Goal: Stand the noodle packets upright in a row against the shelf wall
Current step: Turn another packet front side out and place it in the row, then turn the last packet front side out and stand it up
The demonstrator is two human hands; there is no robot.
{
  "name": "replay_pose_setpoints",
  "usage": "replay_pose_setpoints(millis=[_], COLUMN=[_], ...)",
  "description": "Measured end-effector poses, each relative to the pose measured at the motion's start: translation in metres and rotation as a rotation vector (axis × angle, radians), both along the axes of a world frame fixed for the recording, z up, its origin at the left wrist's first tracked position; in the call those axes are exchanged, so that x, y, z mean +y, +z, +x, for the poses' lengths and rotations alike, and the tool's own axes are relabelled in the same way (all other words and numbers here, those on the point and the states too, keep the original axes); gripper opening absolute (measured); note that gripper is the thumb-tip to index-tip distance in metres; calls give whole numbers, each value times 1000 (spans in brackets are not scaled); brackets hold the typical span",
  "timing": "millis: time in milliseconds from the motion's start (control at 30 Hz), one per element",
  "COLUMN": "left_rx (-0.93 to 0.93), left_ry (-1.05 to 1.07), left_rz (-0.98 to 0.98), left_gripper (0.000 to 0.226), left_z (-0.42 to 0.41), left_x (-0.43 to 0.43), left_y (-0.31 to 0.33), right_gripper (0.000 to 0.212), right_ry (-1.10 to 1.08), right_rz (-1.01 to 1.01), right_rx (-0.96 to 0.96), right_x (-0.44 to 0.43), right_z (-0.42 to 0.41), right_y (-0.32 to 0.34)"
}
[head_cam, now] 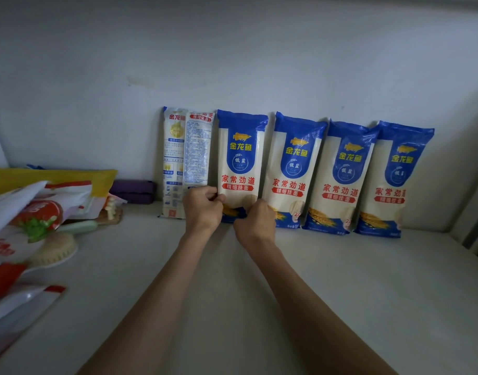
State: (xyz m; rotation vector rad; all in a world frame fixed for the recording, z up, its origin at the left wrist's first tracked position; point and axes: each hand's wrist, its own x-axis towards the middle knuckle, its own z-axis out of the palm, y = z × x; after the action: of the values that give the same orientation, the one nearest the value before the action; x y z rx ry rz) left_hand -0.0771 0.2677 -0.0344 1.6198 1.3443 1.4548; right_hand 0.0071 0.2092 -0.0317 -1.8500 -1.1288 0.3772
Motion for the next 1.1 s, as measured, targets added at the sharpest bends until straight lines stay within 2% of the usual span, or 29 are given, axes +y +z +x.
replay_pose_setpoints(millis=[100, 200, 267, 333, 467, 533, 600, 667, 800, 867, 967, 1100], left_rx=[-30, -100, -132, -178, -207, -210, -233, -231, -212, -146, -88, -44], left_ry=[-35, -68, -107, -44, 95, 54, -27, -66, -66, -100, -179, -249], left_rz=[-69, -142, -167, -153, -141, -196, -231, -237, -233, -246, -310, -302], left_gripper=[24, 20, 18, 19, 37, 37, 27, 27, 43, 37, 12, 21], left_z=[-14, -45, -72, -93, -105, -100, -98, -99, -108, -112, -120, -126], left_x=[5, 8, 12, 19, 27, 27, 28, 28, 31, 25, 21, 17], left_y=[9, 24, 33, 36, 27, 22, 22, 24, 24, 28, 37, 49], right_gripper=[38, 38, 36, 31, 20, 29, 42, 44, 38, 32, 27, 22], right_ry=[-43, -35, 23, 104, 307, 381, 385, 351, 303, 289, 304, 401], right_rz=[-18, 9, 51, 128, 179, 131, 91, 95, 143, 164, 163, 167], right_rx=[59, 84, 72, 39, 10, 34, 103, 152, 153, 141, 118, 147], right_x=[-2, -3, -3, 0, 15, 27, 37, 44, 47, 48, 43, 27], right_z=[1, 0, -3, -9, -34, -50, -61, -66, -63, -61, -54, -41], right_y=[7, 17, 25, 32, 39, 32, 22, 13, 4, 2, 6, 18])
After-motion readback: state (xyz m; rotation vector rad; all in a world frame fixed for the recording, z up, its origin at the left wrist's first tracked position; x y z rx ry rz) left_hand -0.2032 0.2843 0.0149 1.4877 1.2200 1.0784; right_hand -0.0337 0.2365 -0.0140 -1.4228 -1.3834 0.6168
